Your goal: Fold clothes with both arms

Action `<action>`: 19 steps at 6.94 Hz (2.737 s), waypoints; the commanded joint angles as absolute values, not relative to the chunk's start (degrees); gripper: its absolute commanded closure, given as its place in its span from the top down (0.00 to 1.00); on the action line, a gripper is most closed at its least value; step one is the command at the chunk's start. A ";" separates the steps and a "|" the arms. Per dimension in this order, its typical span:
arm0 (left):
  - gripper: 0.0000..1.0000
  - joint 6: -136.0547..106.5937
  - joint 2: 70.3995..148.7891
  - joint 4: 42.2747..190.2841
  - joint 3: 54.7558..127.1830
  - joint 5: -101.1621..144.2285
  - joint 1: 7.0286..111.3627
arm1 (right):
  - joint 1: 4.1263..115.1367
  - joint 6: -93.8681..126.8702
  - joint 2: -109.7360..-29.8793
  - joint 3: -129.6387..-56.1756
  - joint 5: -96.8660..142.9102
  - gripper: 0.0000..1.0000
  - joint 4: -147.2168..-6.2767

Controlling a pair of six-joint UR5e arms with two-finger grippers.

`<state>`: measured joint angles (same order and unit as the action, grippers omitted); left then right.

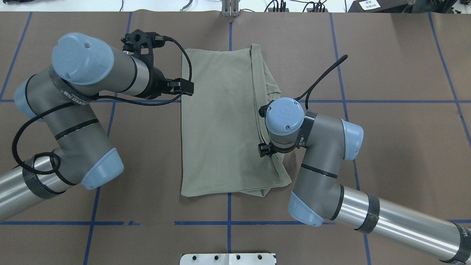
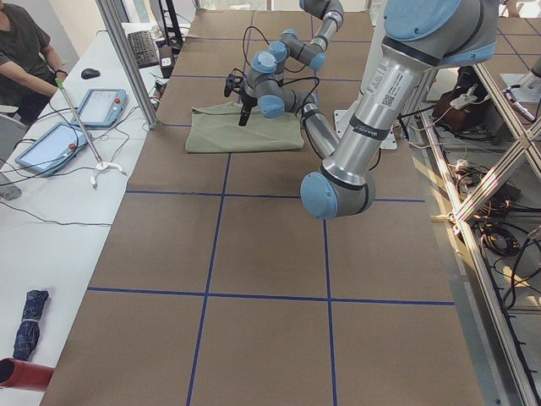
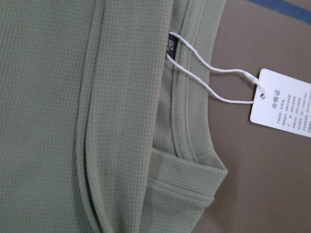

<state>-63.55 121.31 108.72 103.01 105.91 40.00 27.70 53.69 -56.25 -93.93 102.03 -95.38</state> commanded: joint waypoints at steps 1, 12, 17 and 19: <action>1.00 -63.54 121.38 108.72 103.01 105.91 39.99 | 27.69 53.70 -56.60 -94.04 102.13 1.00 -95.45; 1.00 -64.25 121.82 108.72 103.01 105.91 39.90 | 31.54 51.61 -59.93 -96.31 102.39 1.00 -95.71; 1.00 -64.07 121.64 108.72 103.10 105.91 39.90 | 35.33 49.13 -59.96 -99.24 105.38 1.00 -96.07; 1.00 -63.72 121.20 108.72 103.27 106.00 39.90 | 35.85 47.12 -52.07 -90.84 104.94 1.00 -95.19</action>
<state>-63.92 121.43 108.72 103.11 105.97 39.90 35.41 48.40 -56.37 -95.46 105.16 -95.81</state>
